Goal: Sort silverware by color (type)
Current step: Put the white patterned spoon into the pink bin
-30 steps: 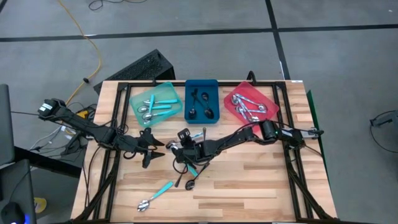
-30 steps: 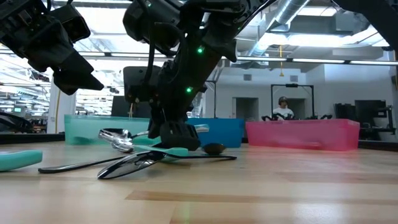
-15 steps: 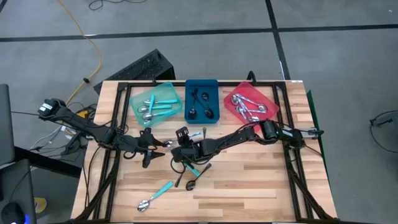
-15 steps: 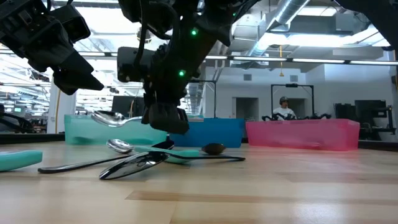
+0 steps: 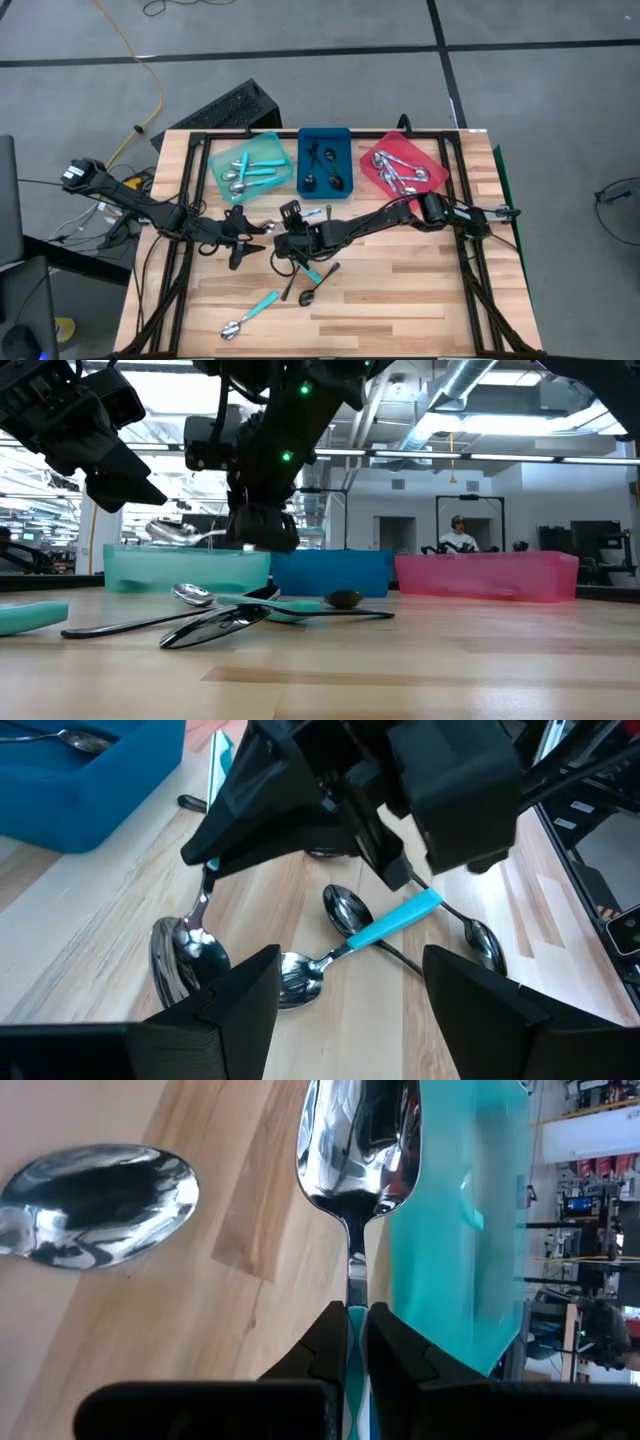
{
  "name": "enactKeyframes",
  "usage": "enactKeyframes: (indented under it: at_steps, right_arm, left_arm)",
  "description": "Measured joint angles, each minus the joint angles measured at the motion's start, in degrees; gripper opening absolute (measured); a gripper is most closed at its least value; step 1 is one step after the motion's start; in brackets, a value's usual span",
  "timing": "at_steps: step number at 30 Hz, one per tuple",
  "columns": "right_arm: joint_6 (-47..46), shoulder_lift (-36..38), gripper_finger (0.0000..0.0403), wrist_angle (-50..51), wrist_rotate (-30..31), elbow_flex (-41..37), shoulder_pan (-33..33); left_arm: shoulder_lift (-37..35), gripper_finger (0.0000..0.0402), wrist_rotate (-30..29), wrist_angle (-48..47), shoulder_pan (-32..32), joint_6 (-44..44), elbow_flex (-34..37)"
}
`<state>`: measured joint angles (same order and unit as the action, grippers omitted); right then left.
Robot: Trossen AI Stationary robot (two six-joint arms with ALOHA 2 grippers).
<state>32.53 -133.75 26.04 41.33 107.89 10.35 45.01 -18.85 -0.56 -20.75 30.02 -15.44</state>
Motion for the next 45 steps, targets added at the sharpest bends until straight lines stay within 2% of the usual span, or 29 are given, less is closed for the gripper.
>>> enactKeyframes:
  at_steps: [16,33,37,42,45]
  right_arm:
    - [-2.72,-0.02,0.0048,5.59,0.88,4.4,-2.31]
    - [-8.75,0.13,0.0048,19.96,0.74,9.45,-5.97]
    - [-9.91,2.15,0.0048,22.88,-0.82,9.47,-6.82]
    - [-14.47,7.29,0.0048,28.22,-6.96,9.29,-8.63]
    - [-15.87,10.15,0.0048,30.79,-7.62,9.0,-9.89]
  left_arm:
    - [0.0,0.0228,0.0,-0.01,0.0,-0.98,0.0]
    - [-0.02,0.0228,-1.45,-0.01,-0.01,-2.58,0.0]
    - [-0.02,0.0228,-1.48,0.0,0.0,-2.6,0.0]
    - [-0.02,0.0228,-2.53,0.19,0.0,-2.6,0.0]
    - [-0.02,0.0228,-3.6,0.39,0.0,-2.6,0.02]
